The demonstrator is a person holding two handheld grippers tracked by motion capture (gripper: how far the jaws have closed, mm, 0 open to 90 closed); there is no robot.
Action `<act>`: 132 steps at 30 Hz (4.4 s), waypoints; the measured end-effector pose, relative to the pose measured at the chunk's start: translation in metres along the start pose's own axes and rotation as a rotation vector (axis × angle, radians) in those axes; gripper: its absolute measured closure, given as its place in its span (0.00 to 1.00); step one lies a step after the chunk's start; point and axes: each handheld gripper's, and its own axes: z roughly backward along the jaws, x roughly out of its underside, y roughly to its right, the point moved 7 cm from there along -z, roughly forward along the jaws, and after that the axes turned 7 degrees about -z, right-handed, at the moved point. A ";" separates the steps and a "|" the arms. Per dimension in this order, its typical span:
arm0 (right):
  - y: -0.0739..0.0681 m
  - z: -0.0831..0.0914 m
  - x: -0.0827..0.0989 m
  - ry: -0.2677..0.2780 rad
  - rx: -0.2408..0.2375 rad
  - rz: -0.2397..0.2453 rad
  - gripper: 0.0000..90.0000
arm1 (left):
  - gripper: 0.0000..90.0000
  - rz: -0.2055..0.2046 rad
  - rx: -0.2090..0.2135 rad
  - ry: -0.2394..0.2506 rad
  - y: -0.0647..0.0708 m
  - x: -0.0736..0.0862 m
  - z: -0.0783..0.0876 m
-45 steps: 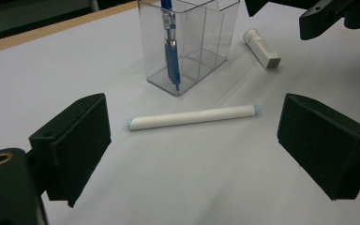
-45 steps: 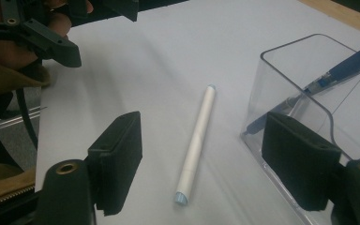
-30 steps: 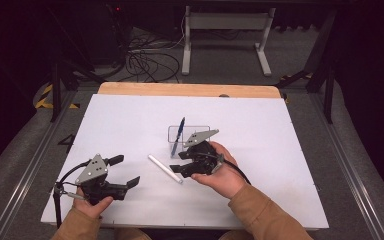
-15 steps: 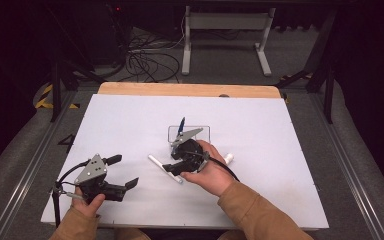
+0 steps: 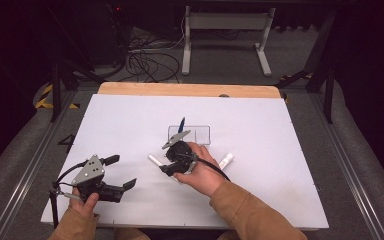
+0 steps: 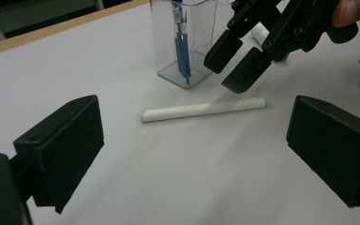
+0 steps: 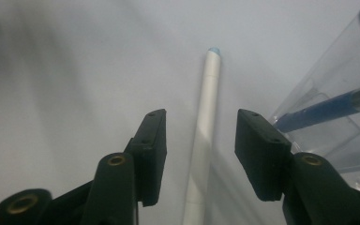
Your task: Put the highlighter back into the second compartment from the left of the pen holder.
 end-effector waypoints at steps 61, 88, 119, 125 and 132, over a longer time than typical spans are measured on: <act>-0.001 -0.042 0.002 -0.083 0.142 -0.028 0.88 | 0.06 -0.017 -0.020 -0.041 0.001 0.003 -0.004; -0.007 0.019 -0.021 0.164 0.050 -0.039 0.88 | 0.06 -0.018 -0.026 -0.045 0.001 0.003 -0.004; 0.009 0.084 -0.042 0.522 -0.037 0.012 0.88 | 0.06 -0.023 -0.019 -0.051 0.003 0.003 -0.005; 0.016 0.089 -0.046 0.583 -0.052 -0.008 0.88 | 0.06 -0.024 -0.017 -0.052 0.003 0.003 -0.006; 0.026 0.095 -0.049 0.657 -0.054 -0.042 0.88 | 0.06 -0.026 -0.018 -0.053 0.002 0.003 -0.006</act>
